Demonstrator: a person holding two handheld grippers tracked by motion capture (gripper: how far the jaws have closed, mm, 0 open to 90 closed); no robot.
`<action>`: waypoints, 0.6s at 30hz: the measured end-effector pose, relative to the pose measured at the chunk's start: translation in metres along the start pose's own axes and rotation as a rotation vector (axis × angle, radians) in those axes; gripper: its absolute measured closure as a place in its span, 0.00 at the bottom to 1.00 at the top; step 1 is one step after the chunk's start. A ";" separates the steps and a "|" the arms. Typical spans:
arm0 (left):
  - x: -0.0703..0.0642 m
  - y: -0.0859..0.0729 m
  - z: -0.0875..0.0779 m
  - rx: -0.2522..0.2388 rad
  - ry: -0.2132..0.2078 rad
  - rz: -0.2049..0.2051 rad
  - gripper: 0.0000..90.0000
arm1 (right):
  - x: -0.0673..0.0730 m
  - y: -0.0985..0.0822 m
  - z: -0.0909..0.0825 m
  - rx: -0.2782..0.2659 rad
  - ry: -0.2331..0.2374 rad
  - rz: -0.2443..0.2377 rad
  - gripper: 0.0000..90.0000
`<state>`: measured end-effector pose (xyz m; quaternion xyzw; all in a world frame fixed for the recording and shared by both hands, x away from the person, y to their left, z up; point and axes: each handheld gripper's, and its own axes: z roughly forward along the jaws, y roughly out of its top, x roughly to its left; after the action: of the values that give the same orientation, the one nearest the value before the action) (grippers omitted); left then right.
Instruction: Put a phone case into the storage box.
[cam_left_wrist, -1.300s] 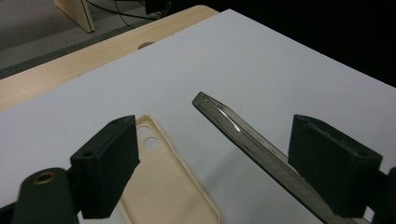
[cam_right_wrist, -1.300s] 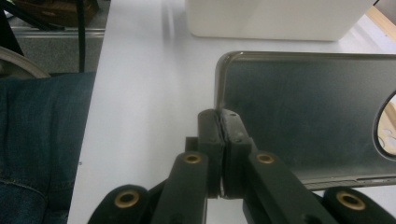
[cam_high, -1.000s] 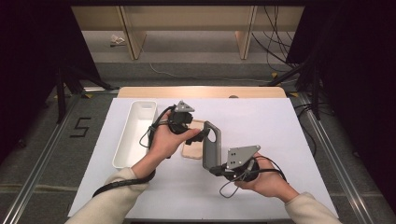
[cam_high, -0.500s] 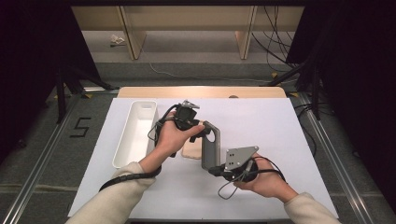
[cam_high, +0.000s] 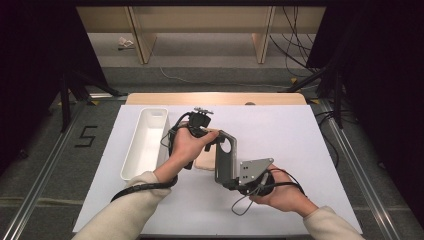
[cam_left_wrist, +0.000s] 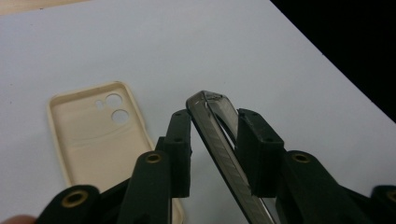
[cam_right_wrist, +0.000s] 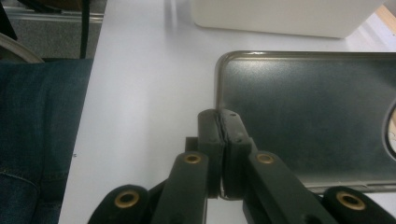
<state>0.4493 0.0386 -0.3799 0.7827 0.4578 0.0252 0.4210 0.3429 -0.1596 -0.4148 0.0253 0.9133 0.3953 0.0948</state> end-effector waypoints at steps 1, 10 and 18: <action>-0.001 0.000 -0.001 -0.006 -0.008 -0.009 0.76 | 0.000 0.000 0.001 0.004 0.001 -0.005 0.99; -0.013 0.003 -0.008 -0.062 -0.093 -0.050 0.90 | -0.001 -0.002 0.008 0.043 -0.003 -0.007 0.99; -0.020 0.005 -0.013 -0.111 -0.068 0.054 0.91 | -0.005 -0.006 0.006 0.029 -0.051 0.023 0.85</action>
<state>0.4352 0.0306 -0.3614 0.7706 0.4196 0.0354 0.4784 0.3492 -0.1596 -0.4225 0.0472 0.9158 0.3824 0.1132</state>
